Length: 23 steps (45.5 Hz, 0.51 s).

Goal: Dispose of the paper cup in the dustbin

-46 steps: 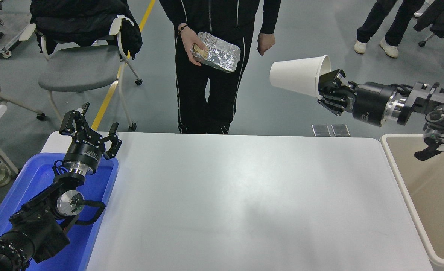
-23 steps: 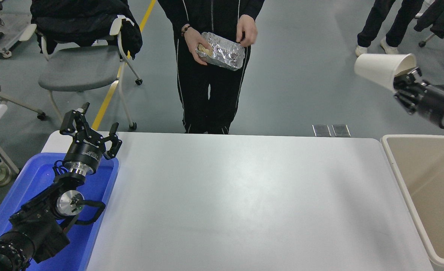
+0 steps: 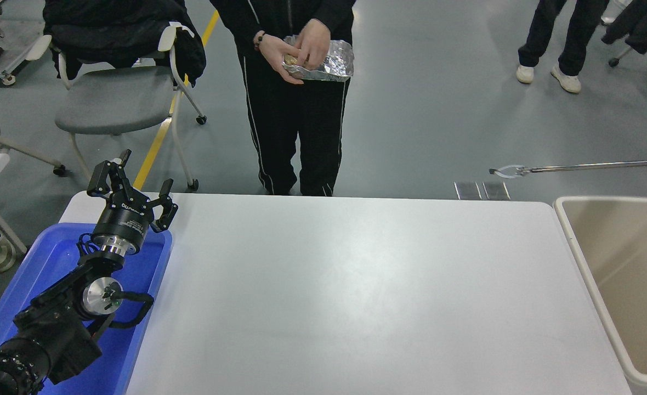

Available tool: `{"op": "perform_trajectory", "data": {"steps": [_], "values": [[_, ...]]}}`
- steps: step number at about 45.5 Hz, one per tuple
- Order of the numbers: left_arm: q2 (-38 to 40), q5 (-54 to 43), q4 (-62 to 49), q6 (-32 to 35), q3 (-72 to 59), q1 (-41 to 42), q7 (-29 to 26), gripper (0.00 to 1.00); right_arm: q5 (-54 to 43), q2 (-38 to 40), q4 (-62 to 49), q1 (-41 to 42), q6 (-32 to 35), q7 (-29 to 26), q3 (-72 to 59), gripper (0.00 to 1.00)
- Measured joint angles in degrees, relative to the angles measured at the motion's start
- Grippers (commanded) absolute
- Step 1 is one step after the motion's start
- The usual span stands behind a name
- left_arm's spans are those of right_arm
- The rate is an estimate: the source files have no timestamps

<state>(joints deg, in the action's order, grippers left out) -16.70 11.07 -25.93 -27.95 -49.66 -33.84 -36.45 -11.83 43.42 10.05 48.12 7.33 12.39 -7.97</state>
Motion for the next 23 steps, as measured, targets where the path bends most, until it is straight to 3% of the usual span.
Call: {"op": "perform_trajectory", "data": {"steps": [10, 23], "values": [[0.0, 0.0, 0.0, 0.0, 0.0, 0.0, 0.0, 1.00, 0.9, -3.7, -5.8, -2.4, -0.2, -7.3, 0.2, 0.00], [0.0, 0.0, 0.0, 0.0, 0.0, 0.0, 0.0, 1.00, 1.6, -9.9, -8.6, -6.5, -1.7, -10.5, 0.3, 0.00]]}}
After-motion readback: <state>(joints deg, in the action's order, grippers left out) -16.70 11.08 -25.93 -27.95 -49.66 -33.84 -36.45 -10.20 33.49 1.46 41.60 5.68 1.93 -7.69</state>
